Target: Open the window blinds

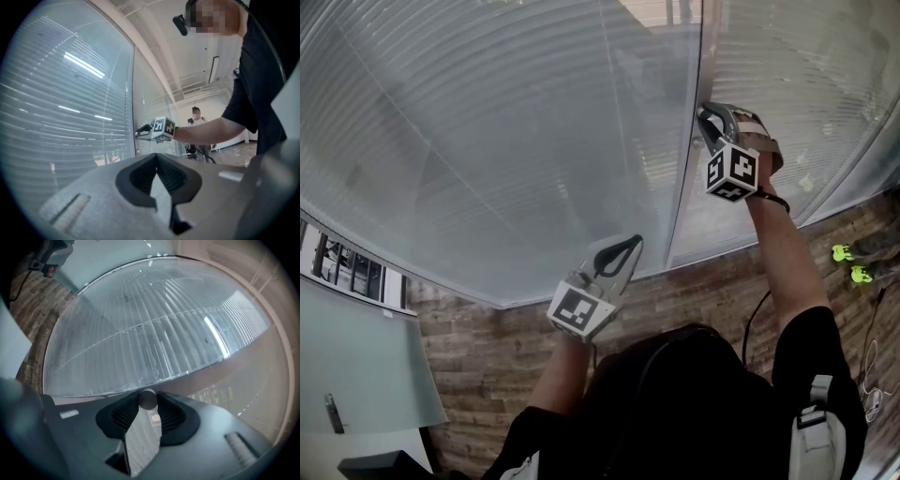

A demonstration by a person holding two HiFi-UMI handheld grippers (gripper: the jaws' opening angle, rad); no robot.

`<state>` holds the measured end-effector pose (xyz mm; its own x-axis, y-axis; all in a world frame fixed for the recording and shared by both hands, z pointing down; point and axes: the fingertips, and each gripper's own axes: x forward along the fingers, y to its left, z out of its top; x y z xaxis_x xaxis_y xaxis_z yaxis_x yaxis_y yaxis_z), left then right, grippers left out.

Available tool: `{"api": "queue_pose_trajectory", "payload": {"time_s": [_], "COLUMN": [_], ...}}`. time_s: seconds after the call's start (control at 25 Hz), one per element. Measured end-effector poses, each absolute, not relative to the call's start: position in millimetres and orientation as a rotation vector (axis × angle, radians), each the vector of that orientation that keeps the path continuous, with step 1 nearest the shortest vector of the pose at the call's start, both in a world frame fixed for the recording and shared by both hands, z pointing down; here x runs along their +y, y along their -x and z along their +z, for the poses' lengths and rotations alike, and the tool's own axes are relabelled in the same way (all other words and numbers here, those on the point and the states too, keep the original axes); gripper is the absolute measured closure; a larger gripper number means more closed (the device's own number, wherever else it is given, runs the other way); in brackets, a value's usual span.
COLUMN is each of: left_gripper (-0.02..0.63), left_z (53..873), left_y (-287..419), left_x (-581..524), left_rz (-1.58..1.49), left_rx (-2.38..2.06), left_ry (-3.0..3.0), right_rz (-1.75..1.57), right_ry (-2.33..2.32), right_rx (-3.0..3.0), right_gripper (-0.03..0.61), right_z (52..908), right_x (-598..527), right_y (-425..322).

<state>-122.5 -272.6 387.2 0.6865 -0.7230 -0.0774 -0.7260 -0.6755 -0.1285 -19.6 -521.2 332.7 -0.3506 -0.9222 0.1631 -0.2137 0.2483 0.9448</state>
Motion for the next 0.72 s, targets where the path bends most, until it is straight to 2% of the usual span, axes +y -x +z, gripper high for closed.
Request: {"api": "queue_pose_trajectory", "payload": {"time_s": [0.72], "left_gripper": [0.609], "left_z": [389], "left_y": [132], "left_x": [-261], "left_rz": [-0.002], "left_rx": [1.227], "left_ry": [2.761], "right_rz": [-0.8], "right_ry": [-1.245], "right_rx": [-2.083], "right_gripper": [0.457], "right_z": [325], "right_x": [-522], "right_y": [16]}}
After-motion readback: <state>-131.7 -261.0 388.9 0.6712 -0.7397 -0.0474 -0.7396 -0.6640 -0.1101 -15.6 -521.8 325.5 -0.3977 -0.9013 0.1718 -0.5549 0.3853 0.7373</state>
